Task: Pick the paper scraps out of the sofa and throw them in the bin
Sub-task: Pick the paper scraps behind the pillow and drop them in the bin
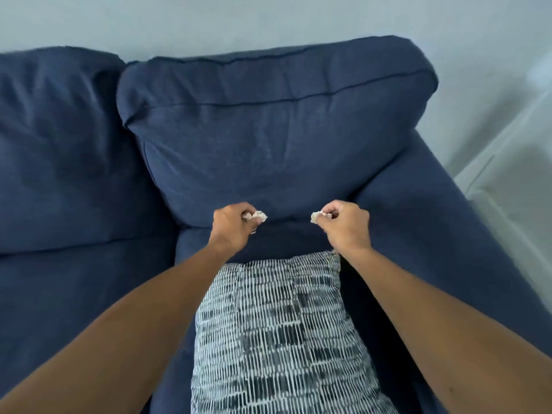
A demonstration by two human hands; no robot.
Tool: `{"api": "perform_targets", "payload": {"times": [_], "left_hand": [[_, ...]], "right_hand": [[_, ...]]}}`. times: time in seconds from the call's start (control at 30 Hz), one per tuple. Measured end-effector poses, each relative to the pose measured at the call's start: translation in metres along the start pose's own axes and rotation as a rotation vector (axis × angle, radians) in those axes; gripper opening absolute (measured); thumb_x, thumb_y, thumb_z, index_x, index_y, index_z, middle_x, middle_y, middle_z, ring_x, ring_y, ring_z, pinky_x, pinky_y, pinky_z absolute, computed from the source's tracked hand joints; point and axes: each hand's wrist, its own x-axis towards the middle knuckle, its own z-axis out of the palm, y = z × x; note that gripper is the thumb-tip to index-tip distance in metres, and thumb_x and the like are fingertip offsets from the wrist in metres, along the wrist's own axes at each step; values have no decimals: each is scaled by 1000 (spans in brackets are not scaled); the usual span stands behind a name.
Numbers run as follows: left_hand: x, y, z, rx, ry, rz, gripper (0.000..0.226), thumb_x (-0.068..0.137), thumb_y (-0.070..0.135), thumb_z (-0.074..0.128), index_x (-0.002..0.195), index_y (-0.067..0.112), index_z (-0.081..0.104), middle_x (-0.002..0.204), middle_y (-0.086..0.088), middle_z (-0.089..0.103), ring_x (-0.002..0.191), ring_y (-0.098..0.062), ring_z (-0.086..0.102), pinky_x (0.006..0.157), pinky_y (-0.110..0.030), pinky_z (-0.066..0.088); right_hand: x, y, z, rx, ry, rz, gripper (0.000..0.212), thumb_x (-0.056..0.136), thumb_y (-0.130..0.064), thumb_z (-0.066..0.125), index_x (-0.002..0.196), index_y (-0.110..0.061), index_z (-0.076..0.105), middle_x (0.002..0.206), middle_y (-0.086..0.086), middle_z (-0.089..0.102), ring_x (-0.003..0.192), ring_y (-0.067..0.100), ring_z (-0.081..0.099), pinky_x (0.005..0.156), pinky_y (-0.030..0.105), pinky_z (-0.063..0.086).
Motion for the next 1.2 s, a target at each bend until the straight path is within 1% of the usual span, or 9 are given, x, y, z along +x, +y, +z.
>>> {"api": "perform_targets", "payload": {"times": [0.2,0.3,0.47,0.6,0.7,0.8,0.9,1.03,1.2], "left_hand": [[-40,79,-19,1,-44,86,11,87,25,75,93,16,74,80,5,66,76,-10,59,58,-4,38],[-56,112,-24,14,-58,136,9,87,25,75,90,17,74,80,6,65,72,-6,57,57,-3,37],[-92,169,-16,3,-92,226,10,87,27,75,90,17,74,80,7,67,73,-6,57,60,-4,38],[-127,219,5,-65,-148,289,13,86,26,75,91,14,75,82,1,70,75,-11,60,61,-7,40],[-157,254,22,-109,-220,340,13,86,26,76,90,13,75,77,2,67,65,-1,56,61,-5,40],[-188,281,46,-166,-324,368,12,87,23,75,90,11,73,76,4,64,58,9,55,58,-4,41],[-219,304,76,-160,-406,416,13,87,26,75,91,14,74,75,6,64,61,2,56,58,-6,41],[-261,327,118,-160,-515,441,11,88,26,75,91,16,74,69,7,61,51,3,51,46,-9,38],[-314,341,169,-120,-627,514,9,88,27,75,91,19,74,77,2,67,65,-4,54,58,-12,45]], "right_hand": [[-39,-26,-75,12,36,-31,17,84,-13,70,100,-9,74,82,0,74,73,8,64,67,4,44],[-52,-33,-112,-27,61,-86,10,82,-10,71,89,-7,77,79,5,76,78,21,68,76,25,49],[-80,-27,-179,-72,93,-131,11,81,-16,75,74,-7,74,70,6,72,73,22,65,70,24,44],[-114,-7,-235,-82,134,-120,8,82,-17,76,76,-12,76,72,-3,73,70,13,64,69,27,48],[-141,15,-271,-98,156,-63,10,83,-18,74,74,-13,75,71,0,72,66,16,61,63,25,46],[-172,42,-305,-130,180,-2,8,84,-20,74,79,-14,77,71,-1,71,61,13,59,61,13,42],[-207,71,-336,-181,226,68,6,86,-21,73,86,-18,78,76,-5,72,63,5,58,63,3,38],[-250,112,-368,-200,255,168,9,87,-24,71,85,-19,78,79,-7,73,75,11,64,62,6,38],[-303,161,-392,-225,322,267,11,89,-23,69,92,-19,79,93,-6,75,81,8,61,81,15,38]]}}
